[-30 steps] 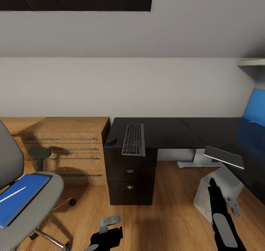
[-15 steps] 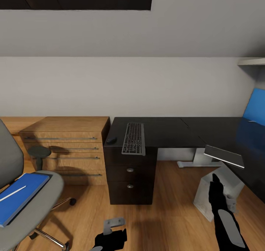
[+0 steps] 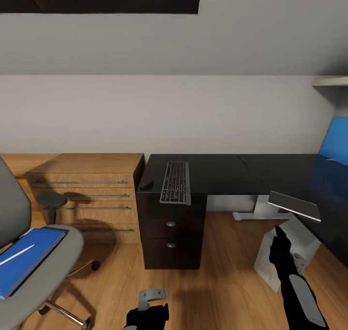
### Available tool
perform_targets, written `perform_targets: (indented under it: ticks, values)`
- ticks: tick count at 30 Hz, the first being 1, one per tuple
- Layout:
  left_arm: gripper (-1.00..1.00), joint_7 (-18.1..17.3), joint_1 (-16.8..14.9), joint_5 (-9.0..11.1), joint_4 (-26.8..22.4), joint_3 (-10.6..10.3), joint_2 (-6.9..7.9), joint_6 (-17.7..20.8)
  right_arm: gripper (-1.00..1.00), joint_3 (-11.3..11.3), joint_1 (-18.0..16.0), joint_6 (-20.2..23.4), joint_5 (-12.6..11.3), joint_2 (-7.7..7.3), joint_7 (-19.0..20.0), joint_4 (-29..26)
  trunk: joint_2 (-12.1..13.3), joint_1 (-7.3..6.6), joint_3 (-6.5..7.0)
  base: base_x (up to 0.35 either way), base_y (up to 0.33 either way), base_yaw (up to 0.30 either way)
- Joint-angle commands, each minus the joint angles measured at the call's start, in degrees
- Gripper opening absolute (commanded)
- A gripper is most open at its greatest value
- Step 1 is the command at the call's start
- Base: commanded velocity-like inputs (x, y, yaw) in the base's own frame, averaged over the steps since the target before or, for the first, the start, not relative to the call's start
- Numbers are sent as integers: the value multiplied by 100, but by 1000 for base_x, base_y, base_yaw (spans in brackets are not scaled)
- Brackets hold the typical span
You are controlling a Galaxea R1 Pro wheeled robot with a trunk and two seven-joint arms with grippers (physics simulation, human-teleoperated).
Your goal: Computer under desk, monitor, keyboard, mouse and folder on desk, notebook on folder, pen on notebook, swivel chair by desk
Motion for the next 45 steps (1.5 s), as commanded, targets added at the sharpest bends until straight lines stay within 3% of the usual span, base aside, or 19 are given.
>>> perform_targets:
  ticks: [1, 7, 23, 31, 45]
  values:
    - [100, 52, -1, 58, -7, -46, 0, 5, 100, -11, -3, -1, -59, 3, 26, -8, 39, -23, 14, 0, 0, 0]
    - [100, 70, 1, 49, 51, -350, 0, -16, 100, -14, 6, -26, -52, 12, 95, -240, 280, -155, 122, 0, 0, 0]
    - [100, 77, 2, 47, 70, -420, 0, -20, 100, -8, 23, -26, -34, -27, 248, -536, 922, -506, 409, 0, 0, 0]
    - [100, 71, 5, 54, 71, -424, 0, -20, 100, -24, 23, -83, -28, -49, 240, -451, 922, -506, 409, 0, 0, 0]
    - [100, 50, 8, 55, 162, -643, 0, -22, 100, -44, 23, -270, -34, -169, 240, -296, 922, -506, 409, 26, -11, 0]
